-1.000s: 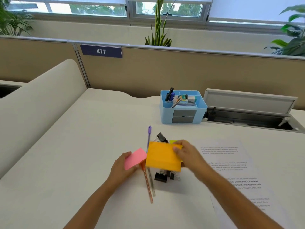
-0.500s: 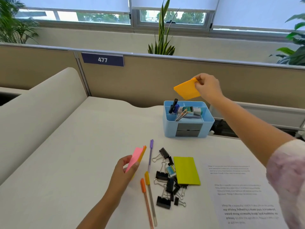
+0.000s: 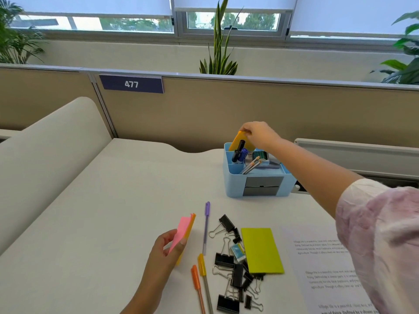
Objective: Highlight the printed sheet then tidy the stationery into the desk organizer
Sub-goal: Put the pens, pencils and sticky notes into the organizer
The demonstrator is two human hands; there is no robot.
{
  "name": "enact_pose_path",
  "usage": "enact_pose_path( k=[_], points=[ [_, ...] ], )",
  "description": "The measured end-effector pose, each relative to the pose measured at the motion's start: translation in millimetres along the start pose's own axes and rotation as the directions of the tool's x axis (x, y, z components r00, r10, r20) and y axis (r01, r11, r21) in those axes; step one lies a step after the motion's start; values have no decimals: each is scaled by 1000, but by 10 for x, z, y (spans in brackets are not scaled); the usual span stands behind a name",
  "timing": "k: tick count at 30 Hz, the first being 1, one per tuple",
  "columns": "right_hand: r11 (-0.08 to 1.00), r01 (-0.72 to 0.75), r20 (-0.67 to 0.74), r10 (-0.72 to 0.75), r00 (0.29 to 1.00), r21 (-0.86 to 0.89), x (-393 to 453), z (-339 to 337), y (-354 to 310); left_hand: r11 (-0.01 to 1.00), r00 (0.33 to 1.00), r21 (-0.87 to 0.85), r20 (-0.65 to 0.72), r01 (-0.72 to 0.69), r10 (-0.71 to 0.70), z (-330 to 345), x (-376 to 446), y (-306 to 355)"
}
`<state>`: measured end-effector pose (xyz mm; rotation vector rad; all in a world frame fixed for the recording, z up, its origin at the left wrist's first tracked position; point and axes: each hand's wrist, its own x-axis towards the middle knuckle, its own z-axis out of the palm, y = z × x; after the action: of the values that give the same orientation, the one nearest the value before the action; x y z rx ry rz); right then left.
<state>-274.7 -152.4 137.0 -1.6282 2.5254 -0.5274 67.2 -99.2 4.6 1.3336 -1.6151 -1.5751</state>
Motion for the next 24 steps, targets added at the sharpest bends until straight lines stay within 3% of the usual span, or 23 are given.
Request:
enact_pose_path(
  k=[4, 9, 12, 17, 19, 24],
  points=[
    [998, 17, 47, -20, 999, 68, -10, 46, 37, 1000, 1000, 17, -1, -1, 1, 46, 51, 9],
    [979, 90, -106, -72, 992, 183, -245, -69, -101, 999, 998, -36, 43, -41, 42, 85, 81, 118],
    [960, 211, -131, -189, 973, 183, -587, -145, -301, 993, 990, -63, 99, -97, 103, 122, 103, 279],
    [883, 427, 112, -453, 885, 194, -1221, -186, -583, 972, 941, -155, 262, -179, 215, 239, 131, 586],
    [864, 429, 172, -480, 860, 265, -1341, -201, -597, 959, 922, -219, 301, -181, 243, 284, 111, 683],
    [866, 330, 217, -428, 877, 376, -1415, -227, -486, 924, 904, -359, 341, -128, 258, 311, 68, 724]
  ],
)
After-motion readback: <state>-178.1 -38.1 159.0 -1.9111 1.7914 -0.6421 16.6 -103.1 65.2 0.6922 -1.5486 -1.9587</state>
